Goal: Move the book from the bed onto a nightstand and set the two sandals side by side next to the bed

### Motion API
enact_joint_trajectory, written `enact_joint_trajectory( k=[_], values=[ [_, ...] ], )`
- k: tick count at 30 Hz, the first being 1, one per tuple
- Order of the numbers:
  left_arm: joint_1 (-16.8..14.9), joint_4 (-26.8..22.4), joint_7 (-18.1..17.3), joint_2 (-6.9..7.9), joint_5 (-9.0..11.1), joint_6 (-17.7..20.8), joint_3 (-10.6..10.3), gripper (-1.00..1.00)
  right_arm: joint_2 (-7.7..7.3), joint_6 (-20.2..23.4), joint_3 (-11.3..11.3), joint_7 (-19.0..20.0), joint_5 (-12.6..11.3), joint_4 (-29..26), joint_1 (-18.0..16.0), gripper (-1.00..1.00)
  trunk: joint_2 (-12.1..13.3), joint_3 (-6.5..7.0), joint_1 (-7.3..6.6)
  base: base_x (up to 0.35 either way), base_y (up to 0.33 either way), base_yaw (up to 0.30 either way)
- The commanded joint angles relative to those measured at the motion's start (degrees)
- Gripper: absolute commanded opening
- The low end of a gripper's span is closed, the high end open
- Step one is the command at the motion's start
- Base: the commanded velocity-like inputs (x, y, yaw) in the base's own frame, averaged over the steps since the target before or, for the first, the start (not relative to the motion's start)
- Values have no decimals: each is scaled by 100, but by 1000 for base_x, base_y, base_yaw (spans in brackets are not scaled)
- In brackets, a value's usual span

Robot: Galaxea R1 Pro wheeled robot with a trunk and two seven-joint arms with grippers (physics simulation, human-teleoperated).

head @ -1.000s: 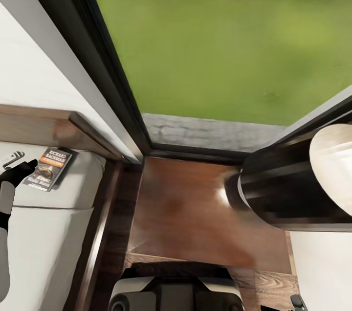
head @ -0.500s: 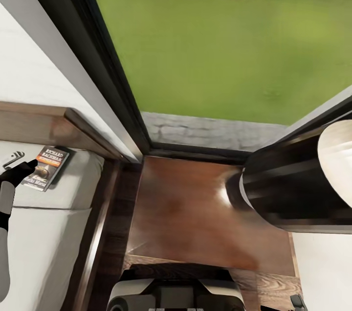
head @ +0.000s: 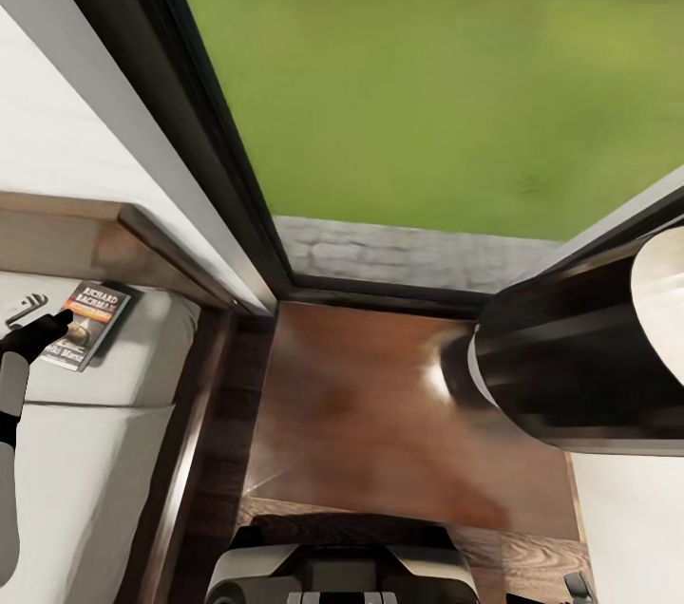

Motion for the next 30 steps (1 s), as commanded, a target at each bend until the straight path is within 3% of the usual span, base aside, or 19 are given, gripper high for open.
enact_joint_trajectory(
  k=[1,15,19,22,26,30],
  values=[
    [-2,-7,3,-1,51,30,10,100,-2,60,29,18,-44,1,-1,100,-2,-3,0,0,0,0],
    [-2,-24,32,46,90,42,64,100,-2,60,29,18,-44,5,-1,100,-2,-3,0,0,0,0],
    [-2,-8,199,51,99,24,355,100,-2,61,29,18,-44,3,-1,100,-2,-3,0,0,0,0],
    [-2,-7,578,52,101,8,621,100,-2,59,29,18,-44,6,-1,100,-2,-3,0,0,0,0],
    [-2,-7,907,48,108,-6,720,100,-2,58,29,20,-44,7,-1,100,-2,-3,0,0,0,0],
    [-2,-6,1020,28,110,-54,746,100,-2,58,29,21,-44,8,-1,100,-2,-3,0,0,0,0]
  ],
)
